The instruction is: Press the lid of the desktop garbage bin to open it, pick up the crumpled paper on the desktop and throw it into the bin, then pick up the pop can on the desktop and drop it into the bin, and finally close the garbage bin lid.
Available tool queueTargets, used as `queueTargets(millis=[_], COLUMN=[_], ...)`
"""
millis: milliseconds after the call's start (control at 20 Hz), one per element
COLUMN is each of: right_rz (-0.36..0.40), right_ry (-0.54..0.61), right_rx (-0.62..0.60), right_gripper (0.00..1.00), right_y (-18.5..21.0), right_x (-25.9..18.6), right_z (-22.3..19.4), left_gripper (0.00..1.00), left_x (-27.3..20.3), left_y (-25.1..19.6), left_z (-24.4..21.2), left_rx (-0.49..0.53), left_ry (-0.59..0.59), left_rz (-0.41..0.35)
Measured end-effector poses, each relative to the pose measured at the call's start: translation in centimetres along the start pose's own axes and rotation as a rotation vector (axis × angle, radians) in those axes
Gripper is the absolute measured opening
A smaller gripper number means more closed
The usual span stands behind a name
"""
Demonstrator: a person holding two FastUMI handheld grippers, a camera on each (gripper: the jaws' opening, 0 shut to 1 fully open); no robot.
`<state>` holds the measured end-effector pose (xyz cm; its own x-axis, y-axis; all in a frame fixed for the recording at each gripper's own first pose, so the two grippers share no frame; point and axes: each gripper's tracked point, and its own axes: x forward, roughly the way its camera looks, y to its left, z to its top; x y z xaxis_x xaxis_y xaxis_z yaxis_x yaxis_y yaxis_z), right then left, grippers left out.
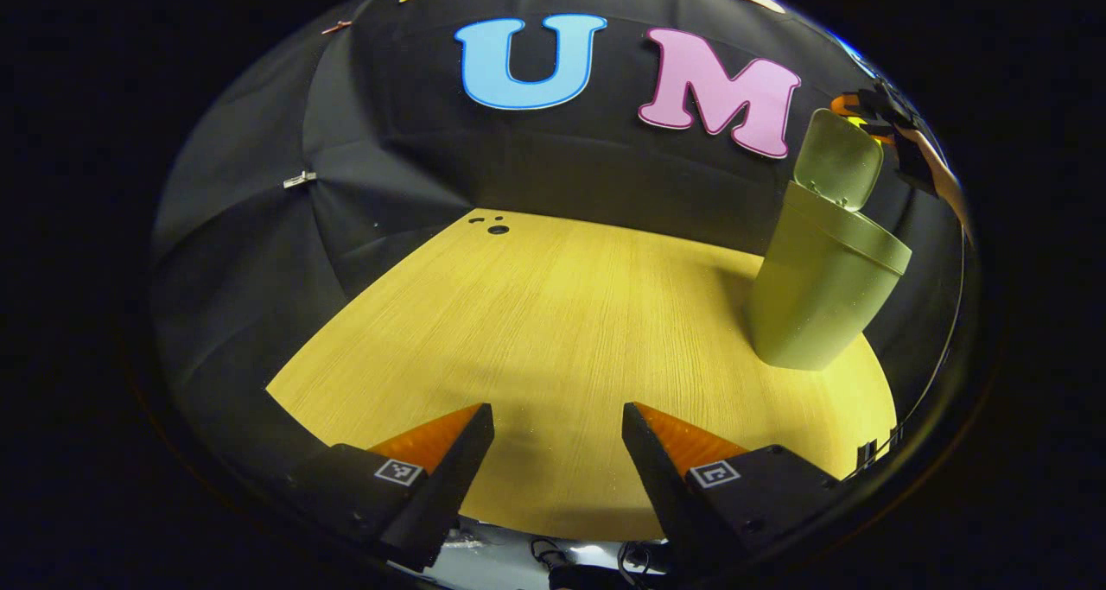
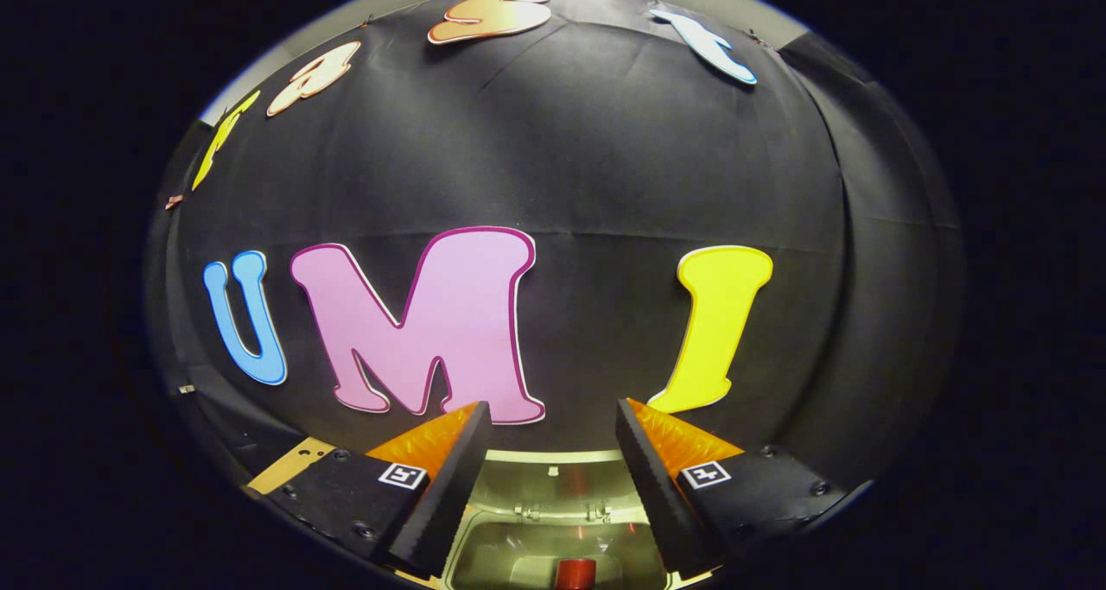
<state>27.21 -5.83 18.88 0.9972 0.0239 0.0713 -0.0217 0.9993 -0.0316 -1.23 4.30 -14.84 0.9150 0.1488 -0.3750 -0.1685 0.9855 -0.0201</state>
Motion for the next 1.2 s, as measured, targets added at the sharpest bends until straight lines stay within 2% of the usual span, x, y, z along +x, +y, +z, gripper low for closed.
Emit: queueTargets(millis=[250, 650, 950, 1200], right_rz=[0.010, -0.027, -0.058, -0.071], right_ry=[0.045, 0.227, 0.278, 0.307], right_rx=[-0.004, 0.080, 0.044, -0.007], right_gripper=[0.91, 0.90, 0.91, 0.97], right_y=[0.0, -1.6, -2.2, -1.9], right_x=[-3.3, -6.6, -8.1, -9.0], right_z=[-2.6, -11.2, -14.9, -17.2], left_gripper=[0.96, 0.96, 0.96, 0.96], left_x=[0.2, -0.2, -0.6, -0.8], left_y=[-0.7, -2.0, -2.7, -3.6], left_z=[-0.9, -1.6, -2.2, -1.5], left_rx=[0.033, 0.073, 0.108, 0.115], left_ry=[0.019, 0.039, 0.050, 0.026], left_rz=[-0.043, -0.099, -0.140, -0.183])
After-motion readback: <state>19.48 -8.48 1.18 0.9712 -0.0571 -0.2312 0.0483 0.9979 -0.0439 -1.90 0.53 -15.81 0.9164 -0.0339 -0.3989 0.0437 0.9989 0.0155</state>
